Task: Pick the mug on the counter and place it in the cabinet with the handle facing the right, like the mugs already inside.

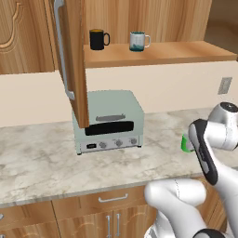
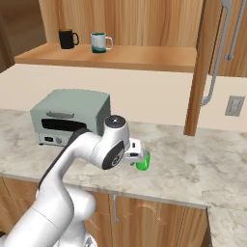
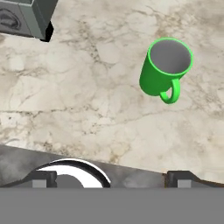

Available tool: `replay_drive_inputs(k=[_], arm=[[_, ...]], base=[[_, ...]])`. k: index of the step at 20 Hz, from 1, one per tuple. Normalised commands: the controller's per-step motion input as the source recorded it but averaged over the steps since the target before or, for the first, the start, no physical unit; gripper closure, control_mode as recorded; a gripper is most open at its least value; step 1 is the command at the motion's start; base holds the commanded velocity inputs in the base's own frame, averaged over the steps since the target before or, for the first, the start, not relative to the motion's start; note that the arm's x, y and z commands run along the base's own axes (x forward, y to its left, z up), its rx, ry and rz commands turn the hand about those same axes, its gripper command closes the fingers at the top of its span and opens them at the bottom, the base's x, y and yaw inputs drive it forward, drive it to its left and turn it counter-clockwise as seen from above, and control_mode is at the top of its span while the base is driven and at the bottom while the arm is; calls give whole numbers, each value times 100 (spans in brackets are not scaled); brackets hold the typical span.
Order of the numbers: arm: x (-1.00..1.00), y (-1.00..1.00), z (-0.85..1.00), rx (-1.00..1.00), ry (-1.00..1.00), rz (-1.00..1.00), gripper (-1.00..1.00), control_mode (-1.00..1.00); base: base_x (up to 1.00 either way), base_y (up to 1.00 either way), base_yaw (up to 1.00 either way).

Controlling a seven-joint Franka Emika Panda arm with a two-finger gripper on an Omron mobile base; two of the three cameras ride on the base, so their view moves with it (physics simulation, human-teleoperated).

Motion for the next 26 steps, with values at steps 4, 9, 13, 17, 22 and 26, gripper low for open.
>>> replay_drive_inputs(k=[4,9,13,17,22,26], arm=[[17,-41,-29,0,0,0,-100,-100],[30,-39,-30,0,0,1,-100,-100],[32,-37,-30,0,0,1,-100,-100],[31,-33,-23,1,0,2,-100,-100],[33,-21,-14,7,0,1,-100,-100],[33,-1,0,15,0,2,-100,-100]], base=[[0,0,0],[0,0,0],[0,0,0],[0,0,0],[0,0,0],[0,0,0]])
